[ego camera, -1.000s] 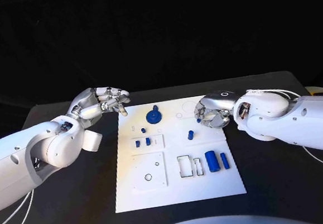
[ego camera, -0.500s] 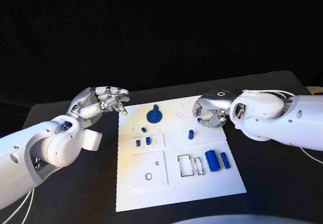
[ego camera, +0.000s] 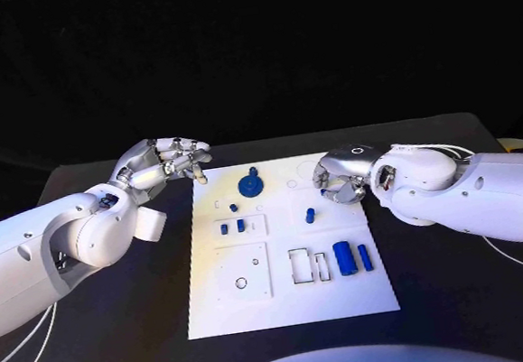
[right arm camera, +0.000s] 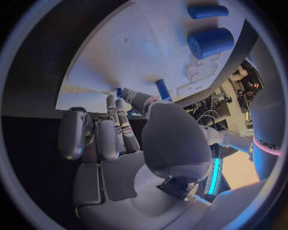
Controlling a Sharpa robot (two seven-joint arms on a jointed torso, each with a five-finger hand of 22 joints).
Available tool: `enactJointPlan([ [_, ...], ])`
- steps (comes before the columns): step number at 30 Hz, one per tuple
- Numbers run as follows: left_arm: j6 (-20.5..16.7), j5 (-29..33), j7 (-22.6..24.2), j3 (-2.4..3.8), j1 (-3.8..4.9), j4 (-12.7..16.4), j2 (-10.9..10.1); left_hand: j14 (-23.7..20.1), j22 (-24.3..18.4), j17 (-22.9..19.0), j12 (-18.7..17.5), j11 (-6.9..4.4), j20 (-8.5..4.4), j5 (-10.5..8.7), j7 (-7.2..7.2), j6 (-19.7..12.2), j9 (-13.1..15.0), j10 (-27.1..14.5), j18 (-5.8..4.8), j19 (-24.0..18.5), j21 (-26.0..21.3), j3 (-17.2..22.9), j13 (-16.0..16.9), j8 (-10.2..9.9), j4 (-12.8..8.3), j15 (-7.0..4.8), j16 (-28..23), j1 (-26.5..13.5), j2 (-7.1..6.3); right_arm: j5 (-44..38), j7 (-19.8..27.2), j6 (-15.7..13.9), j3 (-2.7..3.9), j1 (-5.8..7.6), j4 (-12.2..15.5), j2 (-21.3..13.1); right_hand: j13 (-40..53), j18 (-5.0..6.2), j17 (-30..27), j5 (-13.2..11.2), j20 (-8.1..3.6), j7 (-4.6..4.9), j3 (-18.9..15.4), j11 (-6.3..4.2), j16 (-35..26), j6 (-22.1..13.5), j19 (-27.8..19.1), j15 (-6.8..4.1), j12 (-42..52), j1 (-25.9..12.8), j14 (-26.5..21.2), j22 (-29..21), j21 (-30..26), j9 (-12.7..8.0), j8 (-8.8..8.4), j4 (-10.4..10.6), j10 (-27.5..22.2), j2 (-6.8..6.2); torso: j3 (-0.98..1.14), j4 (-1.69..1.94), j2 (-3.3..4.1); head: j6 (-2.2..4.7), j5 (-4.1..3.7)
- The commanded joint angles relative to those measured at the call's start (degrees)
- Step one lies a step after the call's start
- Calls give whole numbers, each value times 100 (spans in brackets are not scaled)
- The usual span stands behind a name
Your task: Assemble the parts on the task board
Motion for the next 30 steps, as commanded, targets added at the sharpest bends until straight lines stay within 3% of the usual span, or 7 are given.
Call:
enactJointPlan([
  [1, 34, 45, -7, 3, 2, 25, -3, 21, -8, 6, -20, 28, -3, -2, 24, -25, -8, -5, 23, 41, -31, -35, -10, -27, -5, 10, -21, 6, 20, -46, -37, 163, -1, -18, -10, 20, -9, -100, 13, -20, -3, 2, 31, 0, 32, 43, 40, -6, 37, 8, 83, 351, 24, -11, -33, -7, 43, 45, 5, -3, -4, -24, 14],
  [11, 70, 45, -41, 3, 2, 35, -23, 20, -11, 8, -40, 33, -3, 0, 29, -28, -9, -12, 23, 47, -36, -31, -11, -38, -15, 12, -27, 25, 31, 39, 13, 228, -2, -74, 7, 40, -47, -124, 70, -36, -20, -8, 56, -22, 82, 82, 91, -27, 77, -32, 119, 426, 141, -28, -45, -21, 176, 28, 3, -7, -4, -63, 30],
  [22, 101, 45, -64, 3, 2, 47, -45, 19, -12, 10, -55, 37, -3, 1, 34, -30, -10, -17, 23, 52, -38, -29, -12, -47, -26, 14, -33, 41, 35, -46, -119, 157, -3, -104, -35, 50, -61, -219, 285, -99, -95, -110, 210, -155, 240, 363, 287, -152, 202, 163, 246, 711, 605, 15, 69, -158, 555, 267, 4, -3, -3, -86, 15],
  [30, 119, 45, -83, 3, 2, 49, -52, 15, -13, 12, -75, 43, -3, 2, 40, -32, -10, -25, 23, 56, -40, -27, -14, -57, -39, 16, -42, 62, 43, -331, -298, 84, -3, -139, -33, 42, -42, -266, 469, -97, -132, -139, 235, -197, 355, 464, 370, -193, 236, 302, 313, 844, 821, 51, 121, -307, 688, 328, 5, -5, -8, -102, -4],
])
